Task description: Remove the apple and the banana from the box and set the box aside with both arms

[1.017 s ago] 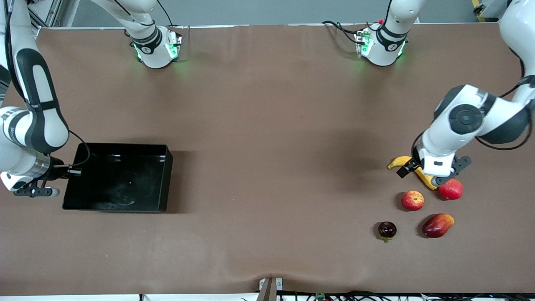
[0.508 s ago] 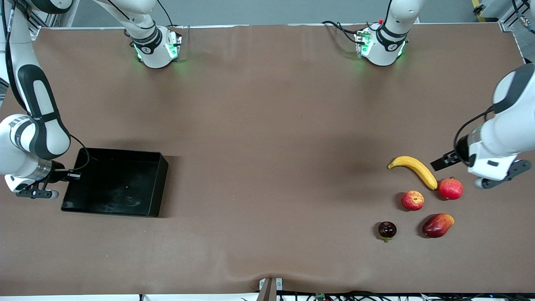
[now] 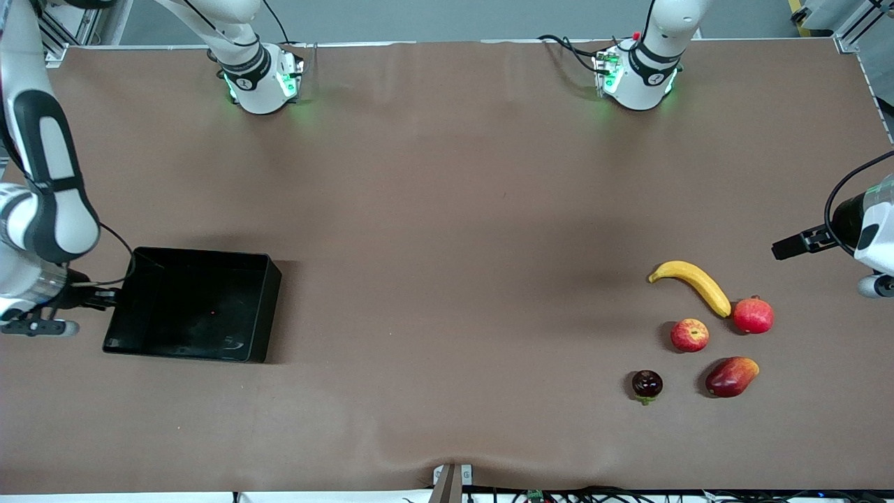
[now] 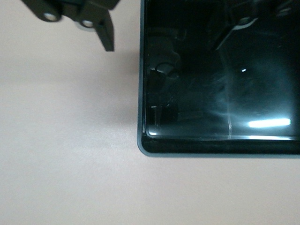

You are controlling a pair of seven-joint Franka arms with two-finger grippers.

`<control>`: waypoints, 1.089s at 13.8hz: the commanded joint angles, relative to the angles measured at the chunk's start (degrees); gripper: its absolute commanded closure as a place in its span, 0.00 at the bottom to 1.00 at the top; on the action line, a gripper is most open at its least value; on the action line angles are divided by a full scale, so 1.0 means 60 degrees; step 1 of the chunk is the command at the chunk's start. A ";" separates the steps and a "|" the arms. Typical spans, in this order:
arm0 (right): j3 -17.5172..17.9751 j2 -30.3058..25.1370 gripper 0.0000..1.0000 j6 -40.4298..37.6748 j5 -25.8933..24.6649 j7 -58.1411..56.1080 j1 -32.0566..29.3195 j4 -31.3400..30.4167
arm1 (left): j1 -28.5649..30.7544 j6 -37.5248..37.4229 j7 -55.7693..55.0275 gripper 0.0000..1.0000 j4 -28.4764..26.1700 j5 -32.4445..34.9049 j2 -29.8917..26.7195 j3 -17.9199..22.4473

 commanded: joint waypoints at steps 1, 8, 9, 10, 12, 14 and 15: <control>0.0082 -0.1055 0.00 -0.0918 0.0018 -0.0091 -0.0006 -0.0111 | -0.0034 -0.0259 0.0534 0.00 0.0189 -0.0051 -0.0331 -0.0267; 0.0083 -0.2682 0.00 -0.3174 -0.0302 0.1941 0.1486 -0.0037 | -0.2066 -0.0083 0.2145 0.00 0.0745 -0.2316 -0.2688 0.3358; 0.0097 -0.2945 0.00 -0.3482 -0.0521 0.2468 0.1779 -0.0037 | -0.2447 0.0062 0.2234 0.00 0.0745 -0.2771 -0.3039 0.4047; 0.0097 -0.3252 0.00 -0.3891 -0.0654 0.2937 0.1999 -0.0037 | -0.2988 0.0121 0.2278 0.00 0.0745 -0.3196 -0.3361 0.4895; 0.0112 -0.3882 0.00 -0.4683 -0.0655 0.3351 0.2133 -0.0037 | -0.4218 0.0122 0.2541 0.00 0.0731 -0.4206 -0.3976 0.6798; 0.0156 -0.4395 0.00 -0.5343 -0.0655 0.3308 0.2162 -0.0008 | -0.5317 0.0137 0.2980 0.00 0.0672 -0.5261 -0.4548 0.8645; 0.0156 -0.4659 0.00 -0.5621 -0.0626 0.3206 0.2235 -0.0007 | -0.5830 0.0137 0.3142 0.00 0.0658 -0.5629 -0.4740 0.9495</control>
